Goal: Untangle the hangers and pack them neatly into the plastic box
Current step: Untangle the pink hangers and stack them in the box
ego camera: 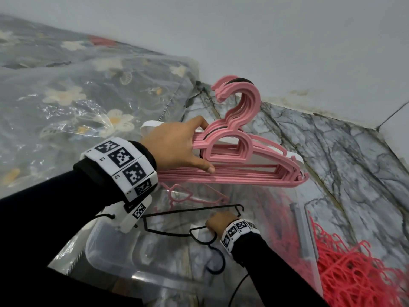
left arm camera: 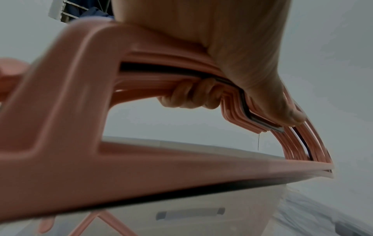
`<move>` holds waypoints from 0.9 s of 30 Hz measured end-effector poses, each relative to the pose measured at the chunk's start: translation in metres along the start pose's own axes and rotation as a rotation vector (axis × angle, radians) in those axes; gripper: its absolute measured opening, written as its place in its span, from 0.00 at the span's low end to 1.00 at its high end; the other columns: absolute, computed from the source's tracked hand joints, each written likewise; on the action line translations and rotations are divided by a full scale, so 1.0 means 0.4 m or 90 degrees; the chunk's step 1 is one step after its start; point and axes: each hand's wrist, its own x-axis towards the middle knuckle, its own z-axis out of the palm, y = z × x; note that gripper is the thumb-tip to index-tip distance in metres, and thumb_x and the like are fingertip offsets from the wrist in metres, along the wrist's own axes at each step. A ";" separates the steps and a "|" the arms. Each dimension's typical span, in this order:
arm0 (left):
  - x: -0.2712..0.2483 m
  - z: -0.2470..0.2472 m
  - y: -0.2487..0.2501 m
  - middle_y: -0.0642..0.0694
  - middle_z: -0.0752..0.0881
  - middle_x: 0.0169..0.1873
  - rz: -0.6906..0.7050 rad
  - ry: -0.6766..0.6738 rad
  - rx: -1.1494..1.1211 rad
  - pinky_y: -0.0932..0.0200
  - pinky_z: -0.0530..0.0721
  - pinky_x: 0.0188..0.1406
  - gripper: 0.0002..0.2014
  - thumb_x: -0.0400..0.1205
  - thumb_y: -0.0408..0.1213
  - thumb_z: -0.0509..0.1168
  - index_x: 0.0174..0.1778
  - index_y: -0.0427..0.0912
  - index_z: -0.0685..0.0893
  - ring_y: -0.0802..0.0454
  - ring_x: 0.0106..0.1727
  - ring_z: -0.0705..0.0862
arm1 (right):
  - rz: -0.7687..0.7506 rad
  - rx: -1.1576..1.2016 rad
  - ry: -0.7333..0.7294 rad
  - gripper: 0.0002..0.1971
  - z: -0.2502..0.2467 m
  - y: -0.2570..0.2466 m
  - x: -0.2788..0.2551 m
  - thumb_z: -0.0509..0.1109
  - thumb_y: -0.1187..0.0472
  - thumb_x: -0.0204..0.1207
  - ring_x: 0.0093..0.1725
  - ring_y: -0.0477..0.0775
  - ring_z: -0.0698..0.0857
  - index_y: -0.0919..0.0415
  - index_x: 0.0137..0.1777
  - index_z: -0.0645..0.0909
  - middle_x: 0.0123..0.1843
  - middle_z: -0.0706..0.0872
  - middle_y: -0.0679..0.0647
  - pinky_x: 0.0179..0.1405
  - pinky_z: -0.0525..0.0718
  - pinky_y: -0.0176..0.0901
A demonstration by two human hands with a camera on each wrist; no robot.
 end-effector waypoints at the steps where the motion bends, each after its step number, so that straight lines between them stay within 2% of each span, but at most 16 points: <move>1: -0.002 -0.004 0.000 0.45 0.88 0.42 -0.002 -0.001 -0.006 0.51 0.82 0.44 0.48 0.53 0.74 0.70 0.65 0.53 0.69 0.48 0.43 0.84 | 0.015 0.028 0.004 0.12 -0.024 0.005 -0.017 0.63 0.66 0.75 0.59 0.67 0.83 0.65 0.56 0.82 0.60 0.84 0.66 0.51 0.77 0.49; 4: -0.007 -0.017 0.003 0.44 0.88 0.45 -0.003 -0.004 -0.010 0.47 0.83 0.45 0.51 0.50 0.77 0.66 0.66 0.51 0.69 0.46 0.44 0.85 | 0.031 0.065 0.043 0.15 -0.089 0.028 -0.077 0.62 0.59 0.76 0.62 0.63 0.82 0.64 0.59 0.82 0.61 0.84 0.64 0.52 0.76 0.43; 6: -0.012 -0.026 0.007 0.43 0.88 0.47 -0.008 -0.008 -0.005 0.45 0.83 0.47 0.53 0.48 0.78 0.63 0.67 0.51 0.68 0.45 0.45 0.85 | 0.014 0.105 0.073 0.16 -0.133 0.037 -0.129 0.64 0.58 0.78 0.62 0.63 0.83 0.64 0.62 0.82 0.62 0.84 0.64 0.57 0.80 0.46; 8: -0.018 -0.036 0.006 0.42 0.88 0.49 -0.018 -0.010 -0.003 0.45 0.84 0.49 0.54 0.47 0.80 0.62 0.67 0.52 0.68 0.43 0.48 0.86 | 0.019 0.150 0.102 0.13 -0.176 0.036 -0.182 0.66 0.58 0.79 0.59 0.64 0.85 0.61 0.59 0.84 0.58 0.86 0.65 0.55 0.81 0.48; 10: -0.026 -0.044 0.000 0.43 0.88 0.49 -0.024 -0.011 -0.004 0.46 0.83 0.50 0.54 0.47 0.80 0.62 0.67 0.52 0.68 0.43 0.49 0.86 | 0.027 0.155 0.134 0.12 -0.219 0.031 -0.239 0.68 0.58 0.78 0.59 0.63 0.84 0.58 0.58 0.85 0.58 0.86 0.63 0.51 0.79 0.45; 12: -0.032 -0.050 -0.007 0.45 0.88 0.46 -0.025 -0.009 -0.003 0.50 0.82 0.46 0.53 0.48 0.79 0.63 0.66 0.52 0.69 0.45 0.46 0.85 | 0.010 0.146 0.187 0.12 -0.259 0.030 -0.291 0.69 0.57 0.76 0.58 0.62 0.84 0.58 0.58 0.85 0.57 0.87 0.61 0.49 0.78 0.44; 14: -0.039 -0.055 -0.012 0.45 0.88 0.43 -0.023 -0.006 0.000 0.52 0.80 0.42 0.51 0.50 0.78 0.64 0.66 0.51 0.69 0.46 0.44 0.84 | -0.018 0.157 0.236 0.11 -0.296 0.029 -0.341 0.70 0.61 0.75 0.56 0.60 0.85 0.57 0.56 0.86 0.54 0.88 0.58 0.50 0.77 0.43; 17: -0.048 -0.059 -0.017 0.46 0.88 0.45 -0.021 0.004 -0.010 0.50 0.81 0.46 0.50 0.49 0.78 0.64 0.64 0.52 0.70 0.45 0.46 0.85 | -0.063 0.178 0.322 0.09 -0.343 0.024 -0.409 0.71 0.66 0.73 0.52 0.55 0.85 0.61 0.53 0.86 0.50 0.89 0.56 0.49 0.77 0.43; 19: -0.052 -0.061 -0.016 0.46 0.88 0.45 -0.019 0.003 -0.007 0.51 0.81 0.45 0.51 0.49 0.79 0.63 0.65 0.52 0.69 0.45 0.46 0.85 | -0.081 0.212 0.383 0.08 -0.365 0.024 -0.443 0.73 0.66 0.72 0.47 0.52 0.85 0.61 0.51 0.86 0.45 0.89 0.52 0.48 0.78 0.43; 21: -0.052 -0.059 -0.015 0.46 0.88 0.44 -0.018 0.000 0.003 0.52 0.78 0.43 0.53 0.48 0.80 0.61 0.65 0.51 0.69 0.45 0.45 0.84 | -0.072 0.227 0.448 0.07 -0.384 0.026 -0.470 0.74 0.65 0.72 0.43 0.49 0.84 0.58 0.50 0.86 0.40 0.85 0.46 0.46 0.79 0.42; 23: -0.051 -0.055 -0.016 0.46 0.87 0.42 -0.017 -0.004 0.020 0.54 0.75 0.41 0.54 0.46 0.82 0.58 0.65 0.52 0.69 0.44 0.44 0.84 | -0.050 0.236 0.505 0.07 -0.397 0.039 -0.490 0.74 0.64 0.73 0.42 0.48 0.83 0.56 0.49 0.86 0.39 0.85 0.45 0.46 0.81 0.44; 27: -0.045 -0.038 -0.017 0.49 0.88 0.47 -0.015 -0.022 0.028 0.50 0.81 0.52 0.55 0.43 0.86 0.54 0.62 0.54 0.68 0.45 0.51 0.86 | 0.008 0.256 0.594 0.07 -0.409 0.069 -0.514 0.74 0.63 0.73 0.42 0.47 0.86 0.54 0.48 0.84 0.40 0.88 0.46 0.45 0.85 0.48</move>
